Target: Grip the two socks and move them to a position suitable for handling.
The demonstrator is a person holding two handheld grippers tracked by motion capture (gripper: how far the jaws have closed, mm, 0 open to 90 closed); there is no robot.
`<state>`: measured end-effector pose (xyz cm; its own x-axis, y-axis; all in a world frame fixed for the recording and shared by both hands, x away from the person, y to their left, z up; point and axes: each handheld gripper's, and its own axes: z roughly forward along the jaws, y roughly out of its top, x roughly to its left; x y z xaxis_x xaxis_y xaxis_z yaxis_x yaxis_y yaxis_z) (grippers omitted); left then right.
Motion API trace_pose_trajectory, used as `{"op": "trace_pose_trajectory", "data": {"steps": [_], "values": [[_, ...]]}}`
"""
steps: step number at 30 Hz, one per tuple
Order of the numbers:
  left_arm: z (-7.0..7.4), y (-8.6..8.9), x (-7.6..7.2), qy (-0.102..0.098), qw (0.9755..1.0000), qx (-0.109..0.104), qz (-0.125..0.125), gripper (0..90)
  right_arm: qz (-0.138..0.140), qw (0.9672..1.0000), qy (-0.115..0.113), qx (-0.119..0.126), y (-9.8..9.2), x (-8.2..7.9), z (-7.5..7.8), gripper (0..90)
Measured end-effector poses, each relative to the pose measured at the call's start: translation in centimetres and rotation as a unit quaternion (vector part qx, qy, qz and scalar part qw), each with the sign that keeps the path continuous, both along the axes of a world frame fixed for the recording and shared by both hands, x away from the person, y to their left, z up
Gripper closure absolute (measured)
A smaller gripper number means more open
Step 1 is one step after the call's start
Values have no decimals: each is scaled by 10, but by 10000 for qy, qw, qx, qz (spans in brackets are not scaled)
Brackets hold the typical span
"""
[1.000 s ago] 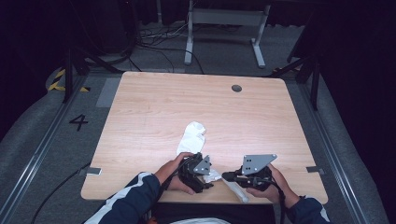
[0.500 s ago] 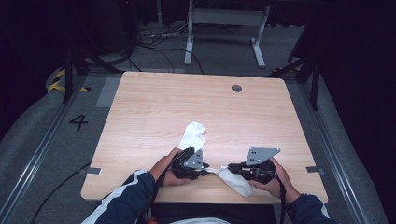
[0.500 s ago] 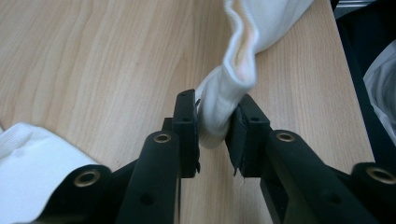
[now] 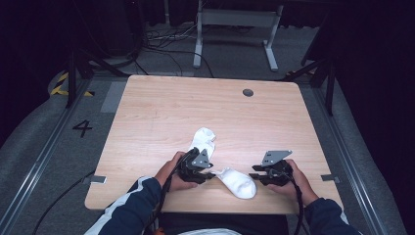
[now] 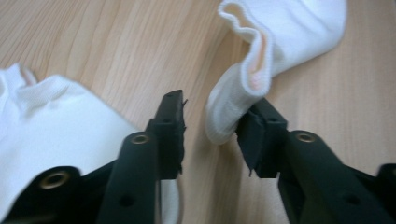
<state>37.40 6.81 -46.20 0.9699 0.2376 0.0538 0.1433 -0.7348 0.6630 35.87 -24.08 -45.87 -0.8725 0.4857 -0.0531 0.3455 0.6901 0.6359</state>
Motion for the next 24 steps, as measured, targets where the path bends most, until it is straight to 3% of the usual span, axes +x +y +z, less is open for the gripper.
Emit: {"op": "trace_pose_trajectory", "data": {"steps": [2, 4, 7, 10, 11, 16, 21, 24], "values": [[0, 2, 2, 61, 10000, -37, 1, 560, 23, 9998, 113, 141, -2, 0, 0, 659], [0, 2, 2, 31, 10000, 10, -7, 574, 63, 9997, 29, 236, -1, -2, 3, 657], [0, 0, 0, 41, 9999, -28, -92, 656, 288, 9979, 62, 579, 3, -8, 9, 658], [-1, -1, 0, 40, 9999, 8, -129, 665, 441, 9982, 98, 397, 12, -12, 5, 657], [-1, -1, 0, 71, 9998, -54, -186, 712, 392, 9991, 54, 148, 16, -12, 1, 696], [3, 0, 0, 81, 9998, -61, -157, 726, 172, 9998, 33, -37, 12, -7, -5, 765], [10, 5, 4, 33, 9997, -248, 41, 696, -149, 9999, -35, -67, 2, 0, -7, 812], [9, 4, 7, 3, 9998, -187, 66, 690, -284, 9996, 42, 35, -3, 4, -8, 797]]}}
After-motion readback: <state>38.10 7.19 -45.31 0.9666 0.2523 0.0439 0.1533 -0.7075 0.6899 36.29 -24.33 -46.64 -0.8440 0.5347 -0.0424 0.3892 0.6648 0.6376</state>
